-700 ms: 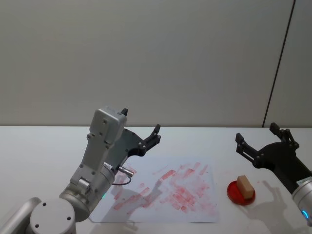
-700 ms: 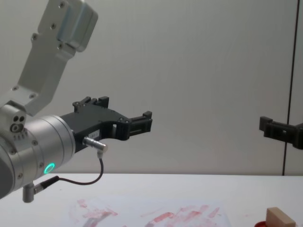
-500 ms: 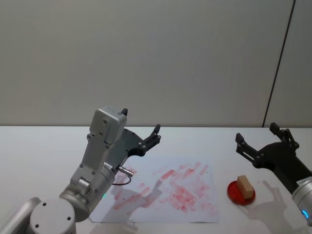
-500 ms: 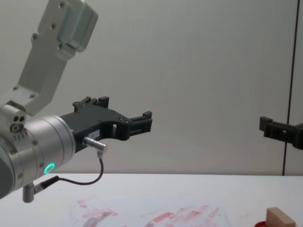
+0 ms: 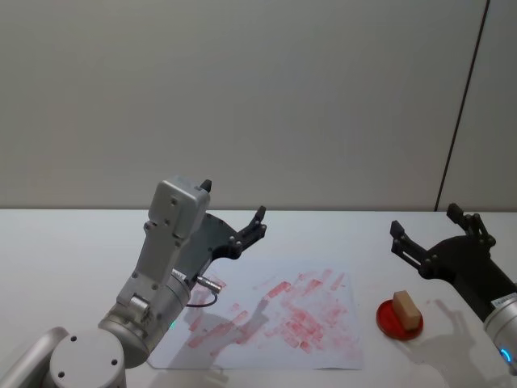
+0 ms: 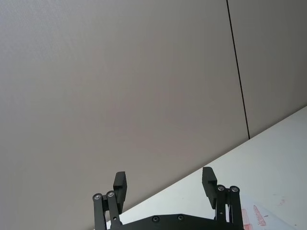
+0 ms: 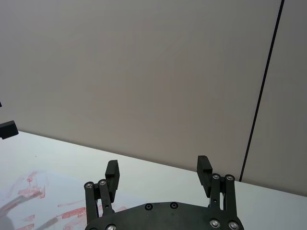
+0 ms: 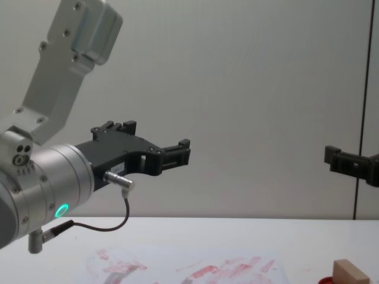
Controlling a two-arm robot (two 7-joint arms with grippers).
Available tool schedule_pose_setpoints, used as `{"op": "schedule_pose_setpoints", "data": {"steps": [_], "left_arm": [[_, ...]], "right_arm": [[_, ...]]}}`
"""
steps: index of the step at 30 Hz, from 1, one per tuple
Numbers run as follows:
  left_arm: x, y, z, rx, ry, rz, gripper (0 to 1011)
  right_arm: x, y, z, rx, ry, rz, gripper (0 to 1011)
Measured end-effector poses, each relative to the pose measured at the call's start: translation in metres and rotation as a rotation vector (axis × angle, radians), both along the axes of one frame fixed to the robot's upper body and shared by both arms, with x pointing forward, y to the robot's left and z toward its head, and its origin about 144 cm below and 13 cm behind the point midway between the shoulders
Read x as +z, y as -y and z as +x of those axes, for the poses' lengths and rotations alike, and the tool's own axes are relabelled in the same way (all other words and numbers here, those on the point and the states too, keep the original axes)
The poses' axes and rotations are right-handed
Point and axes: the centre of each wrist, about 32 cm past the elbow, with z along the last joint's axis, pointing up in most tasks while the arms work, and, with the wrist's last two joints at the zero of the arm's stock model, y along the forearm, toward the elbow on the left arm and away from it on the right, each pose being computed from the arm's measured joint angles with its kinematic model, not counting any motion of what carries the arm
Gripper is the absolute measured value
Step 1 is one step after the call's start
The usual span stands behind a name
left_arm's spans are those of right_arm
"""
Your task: Use the one hand to pick up the stamp and affix it onto the A4 paper.
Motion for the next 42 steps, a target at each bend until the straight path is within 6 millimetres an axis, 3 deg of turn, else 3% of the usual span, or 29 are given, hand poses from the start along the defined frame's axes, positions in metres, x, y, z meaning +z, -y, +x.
{"op": "schedule_pose_setpoints", "data": {"steps": [20, 42], "left_arm": [[0.0, 0.0, 0.0, 0.0, 0.0, 0.0, 1002], [0.0, 0.0, 0.0, 0.0, 0.0, 0.0, 1002]], "right_arm": [[-0.013, 0.015, 0.003, 0.037, -0.061, -0.066, 1001], [-0.057, 0.036, 0.004, 0.12, -0.267, -0.135, 1001]]}}
